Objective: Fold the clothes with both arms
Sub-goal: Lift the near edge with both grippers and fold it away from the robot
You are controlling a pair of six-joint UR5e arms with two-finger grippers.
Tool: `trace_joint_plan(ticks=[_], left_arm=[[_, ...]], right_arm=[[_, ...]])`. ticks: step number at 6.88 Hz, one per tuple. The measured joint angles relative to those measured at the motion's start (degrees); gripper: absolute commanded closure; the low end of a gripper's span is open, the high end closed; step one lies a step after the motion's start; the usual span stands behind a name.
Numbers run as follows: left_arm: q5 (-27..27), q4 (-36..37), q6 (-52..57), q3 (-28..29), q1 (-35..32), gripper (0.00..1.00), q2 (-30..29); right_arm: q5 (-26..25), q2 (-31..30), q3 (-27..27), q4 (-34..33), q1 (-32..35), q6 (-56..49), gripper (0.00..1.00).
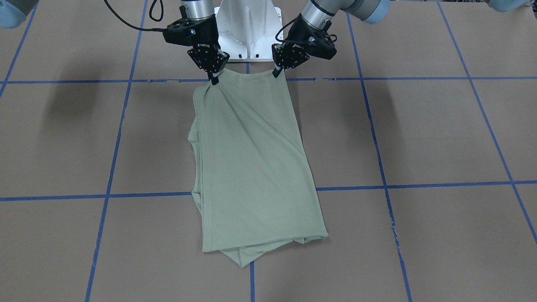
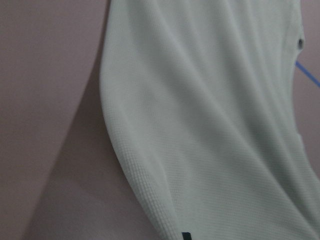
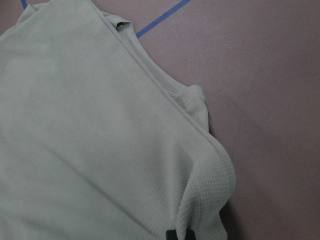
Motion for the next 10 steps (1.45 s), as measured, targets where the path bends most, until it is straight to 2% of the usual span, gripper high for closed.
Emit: trace_joint_plan(ticks=[1, 2, 3, 6, 10], left_arm=[[-2.81, 7.21, 0.62, -5.8, -1.12, 1.0, -0.83], [-4.78, 12.39, 1.36, -8.33, -2.54, 1.0, -2.56], [-5.48, 14.64, 3.26, -7.51, -4.16, 1.0, -4.26], [-5.81, 14.44, 12.31, 5.36, -11.64, 1.0, -10.59], [-5.77, 7.2, 18.48, 21.12, -17.87, 1.0, -13.74]], right_arm=[[0.01, 0.72, 3.69, -4.19, -0.88, 0.69, 1.0], [-0.03, 1.94, 4.78, -6.57, -1.08, 0.71, 1.0], [-0.02, 3.07, 3.7, -7.24, -0.24, -0.16, 1.0], [0.38, 8.8, -7.57, -3.15, 6.75, -4.83, 1.0], [1.72, 15.46, -26.35, 6.85, 13.74, -8.9, 1.0]])
